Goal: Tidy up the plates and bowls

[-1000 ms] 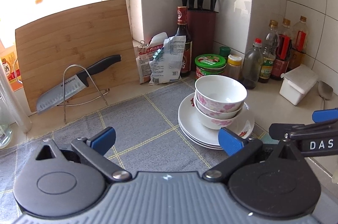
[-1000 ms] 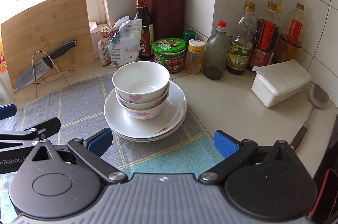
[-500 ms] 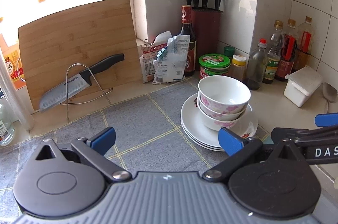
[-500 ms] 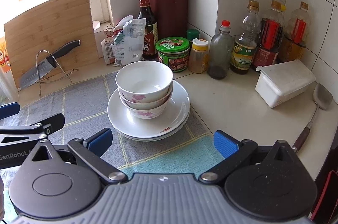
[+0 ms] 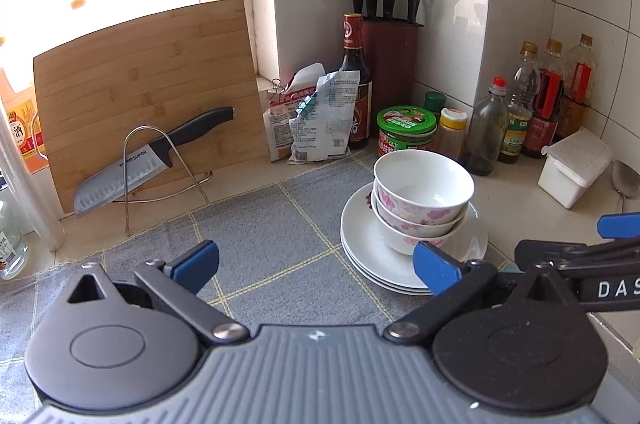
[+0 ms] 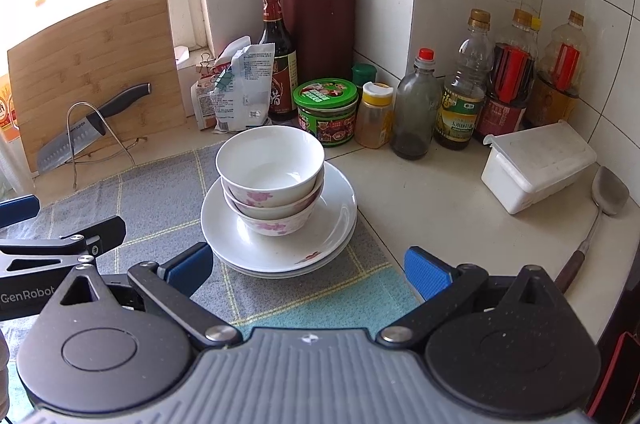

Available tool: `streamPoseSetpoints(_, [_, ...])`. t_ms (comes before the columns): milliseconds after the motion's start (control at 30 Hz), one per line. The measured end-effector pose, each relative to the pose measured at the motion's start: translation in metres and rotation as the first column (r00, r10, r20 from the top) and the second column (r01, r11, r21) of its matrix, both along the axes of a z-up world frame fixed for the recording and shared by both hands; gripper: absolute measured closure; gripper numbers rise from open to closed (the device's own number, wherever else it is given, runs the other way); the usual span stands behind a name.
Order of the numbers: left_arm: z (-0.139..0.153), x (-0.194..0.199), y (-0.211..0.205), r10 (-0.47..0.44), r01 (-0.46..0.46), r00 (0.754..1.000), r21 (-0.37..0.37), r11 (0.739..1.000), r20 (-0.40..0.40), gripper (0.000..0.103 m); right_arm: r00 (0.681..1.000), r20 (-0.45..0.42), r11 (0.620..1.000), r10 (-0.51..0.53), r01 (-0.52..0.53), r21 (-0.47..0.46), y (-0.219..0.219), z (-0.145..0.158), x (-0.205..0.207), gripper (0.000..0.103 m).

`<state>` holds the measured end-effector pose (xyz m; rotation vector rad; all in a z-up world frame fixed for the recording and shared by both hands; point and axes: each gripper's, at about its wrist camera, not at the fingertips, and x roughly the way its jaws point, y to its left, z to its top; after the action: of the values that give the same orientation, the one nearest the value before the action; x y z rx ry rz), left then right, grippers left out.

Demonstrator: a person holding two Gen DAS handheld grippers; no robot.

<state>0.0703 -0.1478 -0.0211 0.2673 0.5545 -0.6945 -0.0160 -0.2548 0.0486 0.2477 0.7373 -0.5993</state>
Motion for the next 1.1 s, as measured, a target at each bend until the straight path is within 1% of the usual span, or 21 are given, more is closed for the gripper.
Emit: streamPoseSetpoints(1100, [-0.0001, -0.0025, -0.0055, 0.006, -0.006, 1.000, 0.018, 1.000, 0.001, 0.001, 1.000, 0.003, 1.000, 0.001, -0.001, 0.004, -0.0027, -0.0021, -0.0031, 0.000])
